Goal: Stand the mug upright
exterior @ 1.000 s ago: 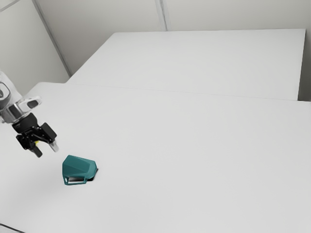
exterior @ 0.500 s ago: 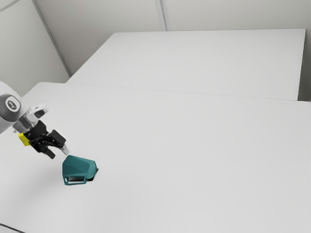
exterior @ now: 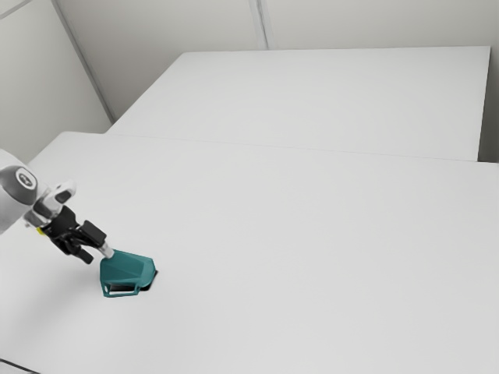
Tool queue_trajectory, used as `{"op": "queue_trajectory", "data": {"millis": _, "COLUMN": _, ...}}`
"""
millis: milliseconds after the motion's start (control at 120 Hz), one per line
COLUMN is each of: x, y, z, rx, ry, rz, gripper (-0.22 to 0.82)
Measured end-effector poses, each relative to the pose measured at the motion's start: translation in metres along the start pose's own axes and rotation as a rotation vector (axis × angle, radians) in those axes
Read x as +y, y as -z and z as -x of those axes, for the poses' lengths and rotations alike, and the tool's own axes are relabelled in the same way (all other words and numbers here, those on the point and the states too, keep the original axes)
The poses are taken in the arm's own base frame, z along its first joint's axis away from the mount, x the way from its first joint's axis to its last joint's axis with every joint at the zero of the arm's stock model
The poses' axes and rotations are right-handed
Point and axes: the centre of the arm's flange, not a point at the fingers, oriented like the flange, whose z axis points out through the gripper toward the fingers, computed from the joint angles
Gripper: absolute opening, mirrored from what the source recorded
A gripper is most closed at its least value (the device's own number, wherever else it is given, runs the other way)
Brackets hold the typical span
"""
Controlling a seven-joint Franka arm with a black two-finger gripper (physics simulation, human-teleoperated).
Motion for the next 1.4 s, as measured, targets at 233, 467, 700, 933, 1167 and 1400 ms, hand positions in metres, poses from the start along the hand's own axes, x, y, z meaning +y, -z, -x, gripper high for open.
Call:
{"op": "queue_trajectory", "data": {"millis": 233, "x": 0.002, "y": -0.001, "z": -0.002, "rx": 0.052, "ry": -0.018, "rz": 0.060, "gripper": 0.60}}
{"op": "queue_trajectory", "data": {"millis": 467, "x": 0.003, "y": -0.006, "z": 0.003, "rx": 0.076, "ry": -0.022, "rz": 0.131, "gripper": 0.60}}
{"op": "queue_trajectory", "data": {"millis": 700, "x": -0.001, "y": -0.013, "z": 0.010, "rx": 0.075, "ry": -0.021, "rz": 0.172, "gripper": 0.60}}
{"op": "queue_trajectory", "data": {"millis": 933, "x": -0.006, "y": -0.022, "z": 0.017, "rx": 0.071, "ry": -0.001, "rz": 0.220, "gripper": 0.60}}
{"op": "queue_trajectory", "data": {"millis": 1167, "x": -0.010, "y": -0.025, "z": 0.022, "rx": 0.082, "ry": 0.025, "rz": 0.279, "gripper": 0.60}}
{"op": "queue_trajectory", "data": {"millis": 1400, "x": -0.015, "y": -0.028, "z": 0.027, "rx": 0.100, "ry": 0.046, "rz": 0.333, "gripper": 0.60}}
